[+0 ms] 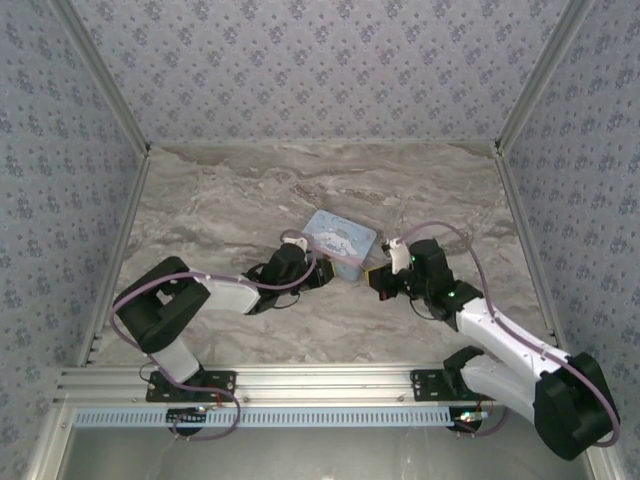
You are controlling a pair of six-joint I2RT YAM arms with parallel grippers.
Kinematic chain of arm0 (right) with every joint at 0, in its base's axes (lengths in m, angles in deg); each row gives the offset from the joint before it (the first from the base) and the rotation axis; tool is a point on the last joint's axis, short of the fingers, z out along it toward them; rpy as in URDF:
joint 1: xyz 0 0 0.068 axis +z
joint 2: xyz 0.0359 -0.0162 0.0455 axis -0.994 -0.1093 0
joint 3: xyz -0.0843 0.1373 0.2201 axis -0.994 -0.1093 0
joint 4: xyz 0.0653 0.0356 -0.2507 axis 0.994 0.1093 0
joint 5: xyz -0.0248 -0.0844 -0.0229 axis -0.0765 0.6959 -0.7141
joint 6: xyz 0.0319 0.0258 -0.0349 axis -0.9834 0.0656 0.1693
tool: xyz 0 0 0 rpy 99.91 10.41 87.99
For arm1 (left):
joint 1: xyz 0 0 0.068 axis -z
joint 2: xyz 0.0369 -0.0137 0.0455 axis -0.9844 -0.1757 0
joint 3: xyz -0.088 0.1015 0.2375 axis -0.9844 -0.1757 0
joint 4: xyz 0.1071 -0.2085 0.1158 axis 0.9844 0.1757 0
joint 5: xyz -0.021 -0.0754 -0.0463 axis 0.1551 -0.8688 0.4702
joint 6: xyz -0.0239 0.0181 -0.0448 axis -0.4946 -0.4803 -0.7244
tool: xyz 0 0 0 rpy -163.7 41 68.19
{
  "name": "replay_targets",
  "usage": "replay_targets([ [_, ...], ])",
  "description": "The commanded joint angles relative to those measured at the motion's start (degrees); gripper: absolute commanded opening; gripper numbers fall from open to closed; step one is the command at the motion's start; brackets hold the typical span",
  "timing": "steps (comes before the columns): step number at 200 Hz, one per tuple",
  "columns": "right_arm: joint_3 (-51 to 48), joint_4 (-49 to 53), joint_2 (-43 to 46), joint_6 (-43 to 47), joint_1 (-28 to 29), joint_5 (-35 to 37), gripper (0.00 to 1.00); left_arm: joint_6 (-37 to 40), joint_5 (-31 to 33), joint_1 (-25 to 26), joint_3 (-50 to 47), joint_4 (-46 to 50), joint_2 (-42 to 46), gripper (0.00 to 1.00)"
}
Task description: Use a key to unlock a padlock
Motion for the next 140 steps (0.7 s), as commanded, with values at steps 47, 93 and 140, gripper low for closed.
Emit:
replay_targets([
  [47, -6.6, -4.4, 2.1, 4.2, 9.6, 14.5, 0.00, -10.0, -1.5, 0.5, 2.9, -0.5, 2.8, 0.24],
  [93, -7.7, -7.2, 0.6, 6.1, 12.4, 17.9, 0.00, -13.1, -2.3, 1.2, 4.4, 0.9, 3.7, 0.23],
  [140, -8.0, -11.8, -1.9, 5.9, 13.8, 20.1, 0.00, -15.9, -2.9, 1.5, 5.4, 1.0, 3.2, 0.21],
])
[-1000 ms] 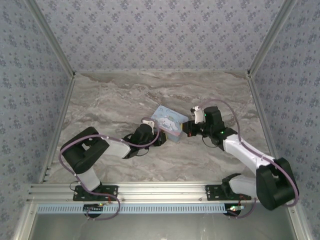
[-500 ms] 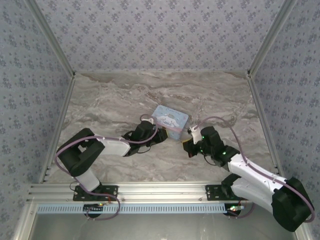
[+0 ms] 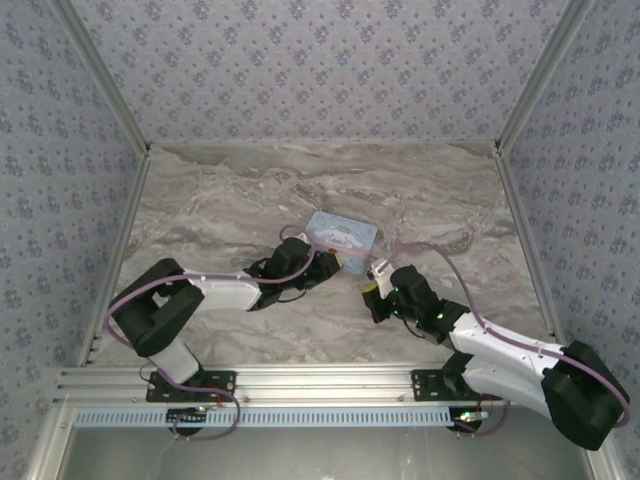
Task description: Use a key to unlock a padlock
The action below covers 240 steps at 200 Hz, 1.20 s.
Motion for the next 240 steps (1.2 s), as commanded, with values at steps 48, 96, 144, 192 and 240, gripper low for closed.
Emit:
replay_targets([
  [48, 0.9, -8.5, -4.5, 1.2, 0.5, 1.7, 0.00, -3.8, -1.0, 1.6, 3.0, -2.2, 1.4, 0.20],
  [96, 2.8, -11.0, -9.2, 2.2, 0.5, 1.6, 0.00, -4.7, -0.8, 1.9, 3.1, -2.7, 1.3, 0.20],
  [144, 3.4, -12.6, -10.8, 2.5, 0.5, 3.6, 0.00, -5.1, -0.7, 2.1, 3.1, -2.6, 1.5, 0.19],
  [192, 3.9, -12.5, -11.6, 2.7, 0.4, 4.2, 0.00, -5.2, -0.7, 2.1, 3.1, -2.6, 1.5, 0.19],
  [240, 4.5, -13.3, -12.1, 2.5, 0.4, 3.8, 0.00, -5.3, -0.7, 2.2, 3.1, -2.5, 1.5, 0.18],
])
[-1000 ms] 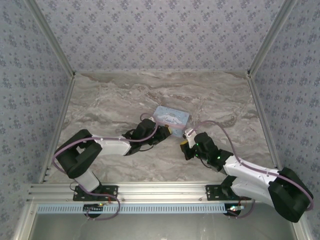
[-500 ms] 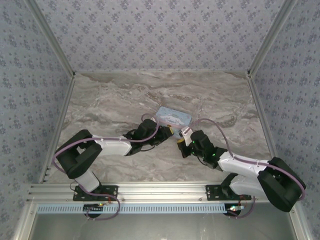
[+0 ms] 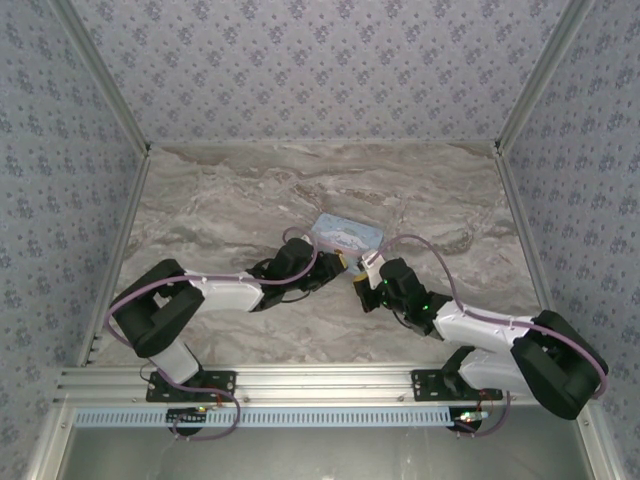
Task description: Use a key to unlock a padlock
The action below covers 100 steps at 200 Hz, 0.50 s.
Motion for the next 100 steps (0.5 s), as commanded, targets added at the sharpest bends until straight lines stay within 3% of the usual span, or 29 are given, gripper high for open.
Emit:
replay_targets([
  [1, 2.0, -1.5, -0.5, 1.0, 0.3, 0.9, 0.00, -0.6, -0.2, 0.5, 2.3, -2.5, 1.5, 0.18],
  [100, 2.9, -3.0, -2.3, 1.2, 0.2, 0.9, 0.00, -1.2, -0.3, 0.7, 2.2, -2.9, 1.3, 0.18],
])
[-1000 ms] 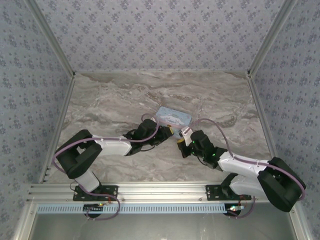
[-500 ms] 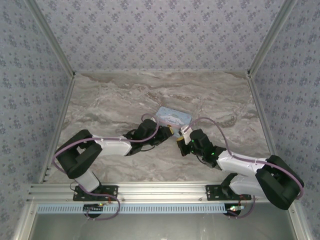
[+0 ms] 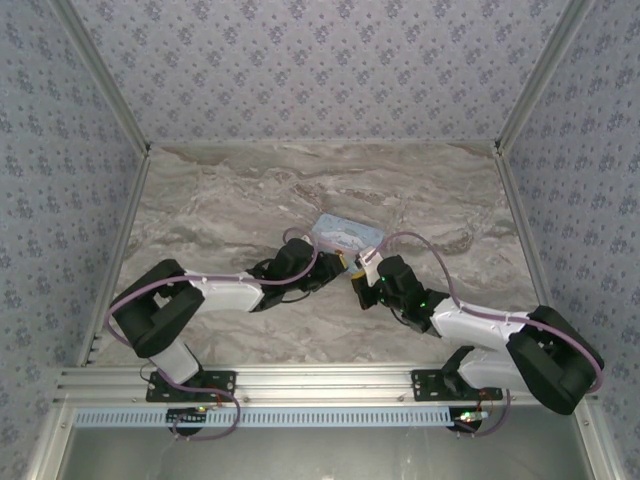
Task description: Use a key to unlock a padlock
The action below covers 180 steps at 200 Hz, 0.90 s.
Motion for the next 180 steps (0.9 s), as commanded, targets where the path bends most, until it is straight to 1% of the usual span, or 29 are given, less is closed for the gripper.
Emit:
replay_targets([
  [1, 1.5, -2.0, -0.4, 1.0, 0.3, 0.9, 0.00, -0.8, -0.3, 0.6, 2.2, -2.8, 1.4, 0.18],
  [39, 1.4, -3.4, -0.3, 1.1, 0.2, 0.5, 0.00, -1.1, -0.8, 0.6, 2.4, -2.9, 1.1, 0.18],
  [126, 2.3, -6.5, -0.4, 2.0, -2.3, -4.5, 0.00, -2.3, -1.6, 0.6, 2.4, -3.0, 1.1, 0.18],
  [180, 3.8, -7.2, -2.2, 2.5, -2.9, -6.4, 0.00, -2.7, -1.9, 0.6, 2.7, -3.5, 1.1, 0.19],
])
